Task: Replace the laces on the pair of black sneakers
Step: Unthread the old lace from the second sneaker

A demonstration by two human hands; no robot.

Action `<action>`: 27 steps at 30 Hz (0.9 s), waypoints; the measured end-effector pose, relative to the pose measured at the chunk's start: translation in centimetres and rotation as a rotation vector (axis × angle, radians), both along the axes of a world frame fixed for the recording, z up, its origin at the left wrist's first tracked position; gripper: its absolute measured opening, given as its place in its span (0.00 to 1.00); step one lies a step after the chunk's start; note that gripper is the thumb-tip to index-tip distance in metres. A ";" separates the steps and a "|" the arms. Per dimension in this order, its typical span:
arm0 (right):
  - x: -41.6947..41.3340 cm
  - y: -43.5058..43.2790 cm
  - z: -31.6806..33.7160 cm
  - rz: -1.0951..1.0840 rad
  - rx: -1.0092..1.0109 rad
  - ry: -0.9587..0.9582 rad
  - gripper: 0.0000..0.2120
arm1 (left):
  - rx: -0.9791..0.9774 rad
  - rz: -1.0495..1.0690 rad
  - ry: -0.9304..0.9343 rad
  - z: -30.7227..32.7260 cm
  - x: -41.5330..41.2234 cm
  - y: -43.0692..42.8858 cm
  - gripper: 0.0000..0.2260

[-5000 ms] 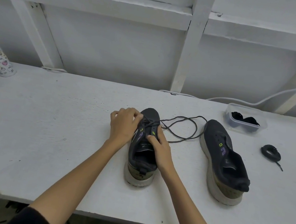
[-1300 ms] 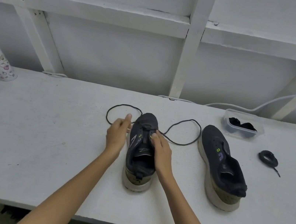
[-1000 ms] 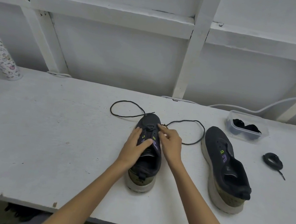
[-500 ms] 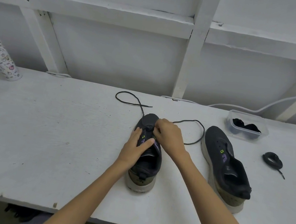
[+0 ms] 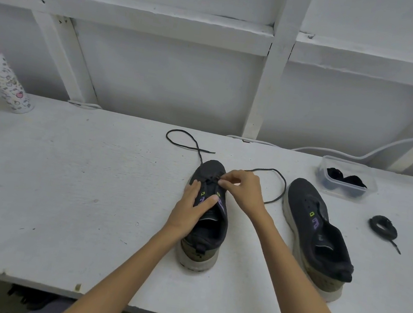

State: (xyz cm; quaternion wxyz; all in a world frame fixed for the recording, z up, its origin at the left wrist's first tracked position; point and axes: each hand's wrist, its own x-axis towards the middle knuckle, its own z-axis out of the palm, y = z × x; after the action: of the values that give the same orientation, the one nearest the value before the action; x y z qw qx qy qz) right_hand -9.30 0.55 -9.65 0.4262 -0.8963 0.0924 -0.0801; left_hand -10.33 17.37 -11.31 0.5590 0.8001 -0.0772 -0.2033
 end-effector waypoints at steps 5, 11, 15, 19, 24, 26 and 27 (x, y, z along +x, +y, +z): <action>0.5 0.8 0.5 -0.080 -0.209 0.007 0.06 | 0.011 -0.017 0.002 -0.1 0.0 0.0 0.36; 0.7 -0.2 -0.1 -0.078 0.030 0.059 0.08 | 0.022 -0.016 -0.006 0.1 0.0 0.0 0.35; 0.8 -0.7 0.1 -0.044 0.060 0.091 0.05 | 0.044 -0.026 -0.004 0.4 0.0 -0.1 0.35; 1.8 -0.8 1.6 -0.102 0.152 0.070 0.07 | 0.058 -0.046 0.004 0.6 -0.1 0.0 0.35; 1.5 -0.7 1.3 -0.045 0.225 0.136 0.11 | 0.063 -0.055 0.002 0.8 -0.2 0.0 0.35; 1.6 -1.0 1.0 -0.019 0.093 0.167 0.12 | 0.070 -0.059 0.000 0.9 -0.1 -0.1 0.35; 1.8 -1.1 1.2 -0.022 0.056 0.159 0.11 | 0.076 -0.061 0.002 0.8 -0.1 -0.1 0.35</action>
State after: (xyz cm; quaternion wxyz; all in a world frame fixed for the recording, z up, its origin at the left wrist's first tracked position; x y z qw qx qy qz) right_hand -7.51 -0.56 -8.47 0.4413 -0.8866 0.1380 -0.0107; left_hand -10.46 17.27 -10.48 0.5217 0.8180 -0.0934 -0.2239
